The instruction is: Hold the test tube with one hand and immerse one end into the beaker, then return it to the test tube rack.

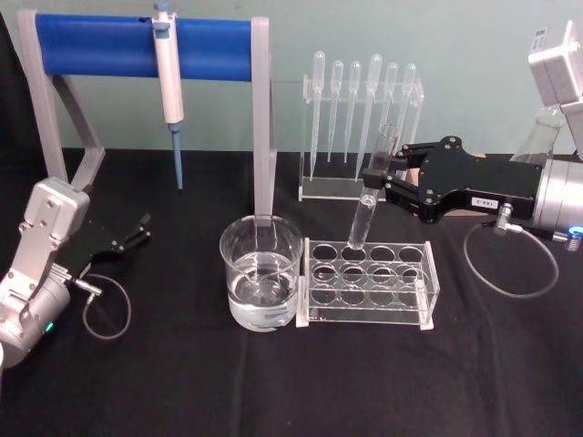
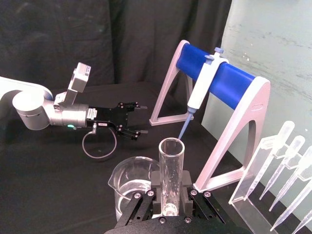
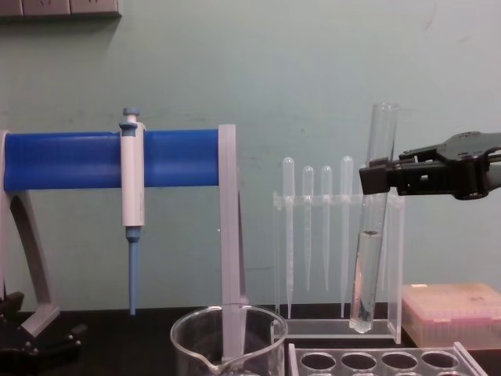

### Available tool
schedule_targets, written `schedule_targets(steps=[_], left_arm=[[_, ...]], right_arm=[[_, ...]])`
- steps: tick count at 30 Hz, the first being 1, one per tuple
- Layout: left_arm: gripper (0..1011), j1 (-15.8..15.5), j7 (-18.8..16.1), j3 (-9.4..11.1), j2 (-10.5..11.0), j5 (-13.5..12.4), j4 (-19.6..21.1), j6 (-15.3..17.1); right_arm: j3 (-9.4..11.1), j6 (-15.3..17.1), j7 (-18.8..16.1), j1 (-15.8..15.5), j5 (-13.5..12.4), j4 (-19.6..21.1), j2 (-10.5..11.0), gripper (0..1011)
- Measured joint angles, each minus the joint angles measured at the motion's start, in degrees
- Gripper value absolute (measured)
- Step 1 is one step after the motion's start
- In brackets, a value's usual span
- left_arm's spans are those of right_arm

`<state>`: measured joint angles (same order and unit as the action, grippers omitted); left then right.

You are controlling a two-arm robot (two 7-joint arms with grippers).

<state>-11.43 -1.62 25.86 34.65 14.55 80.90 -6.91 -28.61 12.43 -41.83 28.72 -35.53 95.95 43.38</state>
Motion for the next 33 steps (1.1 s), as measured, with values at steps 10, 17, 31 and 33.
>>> schedule_targets(steps=[10,17,31,33], left_arm=[[1000,0.0,0.0,0.0,0.0,0.0,0.0,0.0],[1000,0.0,0.0,0.0,0.0,0.0,0.0,0.0],[1000,0.0,0.0,0.0,0.0,0.0,0.0,0.0],[1000,0.0,0.0,0.0,0.0,0.0,0.0,0.0]], right_arm=[[0.0,0.0,0.0,0.0,0.0,0.0,0.0,241],[-0.6,-0.2,-0.4,1.1,-0.6,-0.4,-0.2,239],[-4.9,2.5,-1.8,7.9,-2.6,-0.6,-4.1,239],[-5.7,2.8,-1.9,8.9,-2.5,-0.9,-4.7,239]])
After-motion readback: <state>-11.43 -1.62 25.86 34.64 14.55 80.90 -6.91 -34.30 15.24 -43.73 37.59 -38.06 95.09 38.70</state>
